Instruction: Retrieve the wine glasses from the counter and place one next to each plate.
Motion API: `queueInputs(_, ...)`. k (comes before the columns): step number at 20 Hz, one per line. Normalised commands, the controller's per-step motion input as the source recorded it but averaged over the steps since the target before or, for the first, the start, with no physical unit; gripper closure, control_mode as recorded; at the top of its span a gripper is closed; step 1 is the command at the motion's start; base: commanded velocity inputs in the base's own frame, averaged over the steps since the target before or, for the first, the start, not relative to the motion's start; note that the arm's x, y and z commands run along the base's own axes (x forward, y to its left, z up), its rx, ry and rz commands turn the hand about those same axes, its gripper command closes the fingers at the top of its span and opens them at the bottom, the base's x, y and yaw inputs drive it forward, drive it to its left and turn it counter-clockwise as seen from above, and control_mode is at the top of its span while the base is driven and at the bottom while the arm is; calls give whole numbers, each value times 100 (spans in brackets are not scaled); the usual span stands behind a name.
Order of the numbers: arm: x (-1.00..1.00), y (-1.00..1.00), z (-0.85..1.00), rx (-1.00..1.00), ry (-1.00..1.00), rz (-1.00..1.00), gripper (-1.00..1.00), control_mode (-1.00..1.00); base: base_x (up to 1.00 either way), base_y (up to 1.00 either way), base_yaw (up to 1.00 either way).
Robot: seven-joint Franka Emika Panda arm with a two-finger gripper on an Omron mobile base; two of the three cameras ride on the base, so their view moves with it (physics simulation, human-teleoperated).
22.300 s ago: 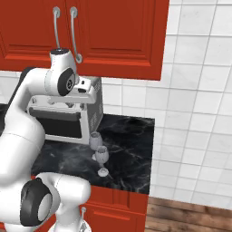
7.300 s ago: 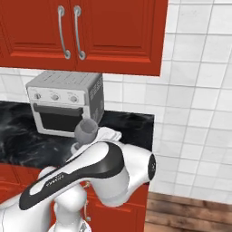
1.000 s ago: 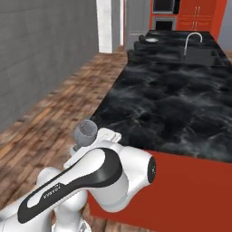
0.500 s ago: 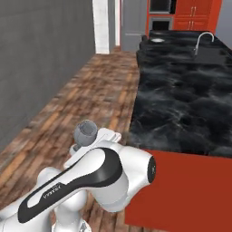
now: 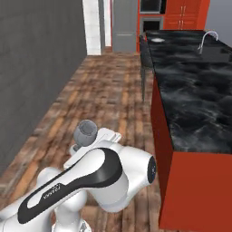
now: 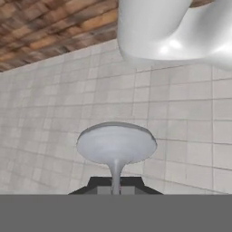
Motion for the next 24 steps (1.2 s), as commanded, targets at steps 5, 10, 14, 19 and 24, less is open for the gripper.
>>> queueInputs(5, 0, 0, 0, 0, 0, 0, 100, 100, 90, 100, -41)
queueInputs(10, 0, 0, 0, 0, 0, 0, 100, 100, 100, 100, -43)
queueInputs(14, 0, 0, 0, 0, 0, 0, 100, 100, 100, 100, -47)
queueInputs(19, 0, 0, 0, 0, 0, 0, 100, 100, 98, 100, -44)
queueInputs(24, 0, 0, 0, 0, 0, 0, 100, 100, 100, 100, -46)
